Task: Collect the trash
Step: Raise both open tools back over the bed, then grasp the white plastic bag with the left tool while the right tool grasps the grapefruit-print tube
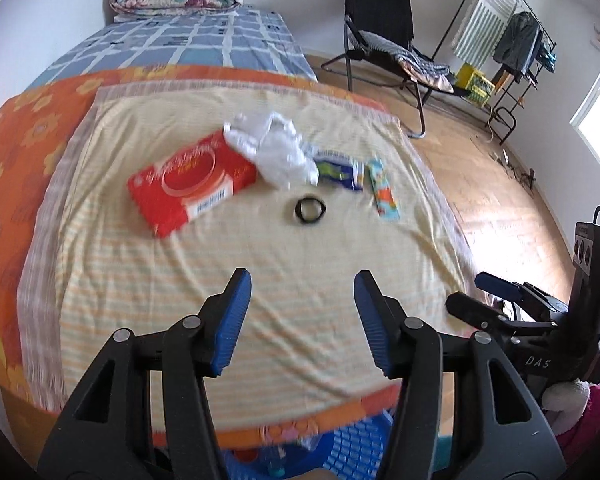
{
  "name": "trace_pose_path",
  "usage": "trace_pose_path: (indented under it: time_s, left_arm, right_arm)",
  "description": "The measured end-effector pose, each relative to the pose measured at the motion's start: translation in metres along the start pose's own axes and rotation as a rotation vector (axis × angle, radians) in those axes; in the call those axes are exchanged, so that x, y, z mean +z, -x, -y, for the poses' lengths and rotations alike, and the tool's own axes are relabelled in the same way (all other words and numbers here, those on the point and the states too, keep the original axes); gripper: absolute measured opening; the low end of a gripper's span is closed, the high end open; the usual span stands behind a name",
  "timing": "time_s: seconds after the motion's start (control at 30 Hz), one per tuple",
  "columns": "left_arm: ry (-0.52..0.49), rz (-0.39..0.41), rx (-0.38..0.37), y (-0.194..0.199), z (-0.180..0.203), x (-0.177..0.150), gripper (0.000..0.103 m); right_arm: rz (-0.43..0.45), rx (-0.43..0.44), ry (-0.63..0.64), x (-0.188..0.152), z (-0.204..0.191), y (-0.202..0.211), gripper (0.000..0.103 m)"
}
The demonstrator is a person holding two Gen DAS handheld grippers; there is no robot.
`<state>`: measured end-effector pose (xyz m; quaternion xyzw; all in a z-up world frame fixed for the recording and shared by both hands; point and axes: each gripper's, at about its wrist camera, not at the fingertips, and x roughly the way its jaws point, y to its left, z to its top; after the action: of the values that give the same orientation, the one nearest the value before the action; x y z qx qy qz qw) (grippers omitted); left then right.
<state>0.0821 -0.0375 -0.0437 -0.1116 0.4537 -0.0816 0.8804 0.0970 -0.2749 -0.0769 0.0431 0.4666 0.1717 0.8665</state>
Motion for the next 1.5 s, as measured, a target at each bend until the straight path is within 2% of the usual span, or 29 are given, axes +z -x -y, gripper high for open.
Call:
trace_pose_path:
  time_s: [0.13,0.57,0.97,1.3,1.43,1.5]
  left_arm:
    - [0.049,0.007,-0.019,-0.020,-0.005,0.024,0.063]
    - [0.136,-0.008,0.001,-0.090,-0.027,0.072,0.063]
    - [0.157,0.016,0.026,-0.134,-0.031,0.102,0.063]
    - [0.160,0.001,0.028,-0.161,-0.033,0.104,0.063]
    - [0.143,0.018,0.037,-0.163,-0.033,0.104,0.063]
    - [0.142,0.023,0.035,-0.164,-0.033,0.105,0.058]
  right_arm:
    - [0.009,-0.006,-0.043,0.029,0.017,-0.012,0.090]
    - [0.012,-0.033,-0.136,0.102,0.060,-0.072,0.089]
    - [-0.062,-0.052,-0.214,0.127,0.087,-0.133,0.082]
    - [-0.079,-0.073,-0.204,0.138,0.086,-0.160,0.072]
    - [-0.086,-0.097,-0.183,0.139,0.082,-0.168,0.063]
    - [-0.082,-0.119,-0.157,0.140,0.078,-0.170,0.058]
